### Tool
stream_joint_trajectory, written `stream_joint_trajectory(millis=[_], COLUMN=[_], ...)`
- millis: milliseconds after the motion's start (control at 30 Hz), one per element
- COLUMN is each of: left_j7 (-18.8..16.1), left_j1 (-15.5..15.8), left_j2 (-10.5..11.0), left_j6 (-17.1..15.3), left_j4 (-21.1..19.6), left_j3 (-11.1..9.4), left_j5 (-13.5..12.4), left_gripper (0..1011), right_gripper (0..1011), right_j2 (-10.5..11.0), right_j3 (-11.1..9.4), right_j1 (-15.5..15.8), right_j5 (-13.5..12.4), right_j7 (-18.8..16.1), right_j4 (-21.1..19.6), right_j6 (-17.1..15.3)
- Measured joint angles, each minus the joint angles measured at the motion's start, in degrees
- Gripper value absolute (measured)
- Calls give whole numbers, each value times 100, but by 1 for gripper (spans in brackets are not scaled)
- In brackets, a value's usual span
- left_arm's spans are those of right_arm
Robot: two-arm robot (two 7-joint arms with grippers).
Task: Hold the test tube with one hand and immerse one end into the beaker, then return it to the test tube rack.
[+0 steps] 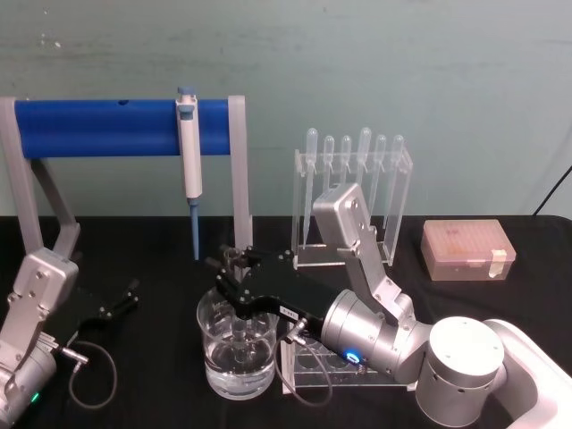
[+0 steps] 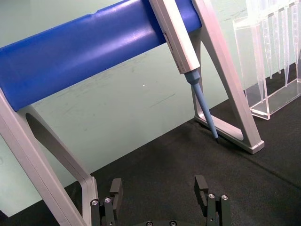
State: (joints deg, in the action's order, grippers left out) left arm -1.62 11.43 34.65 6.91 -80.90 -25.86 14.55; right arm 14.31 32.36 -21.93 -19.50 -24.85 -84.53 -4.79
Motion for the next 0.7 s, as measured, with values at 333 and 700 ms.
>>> stream_joint_trajectory(millis=[333, 700], left_j7=[0, 0], left_j1=[0, 0], left_j2=[0, 0], left_j6=[0, 0], left_j4=[0, 0], left_j3=[0, 0], left_j5=[0, 0], left_gripper=[1000, 1000], right_gripper=[224, 224], right_j2=[0, 0], right_j3=[0, 0], right_j1=[0, 0], right_j5=[0, 0], right_j7=[0, 0], right_j4=[0, 0], right_j6=[0, 0])
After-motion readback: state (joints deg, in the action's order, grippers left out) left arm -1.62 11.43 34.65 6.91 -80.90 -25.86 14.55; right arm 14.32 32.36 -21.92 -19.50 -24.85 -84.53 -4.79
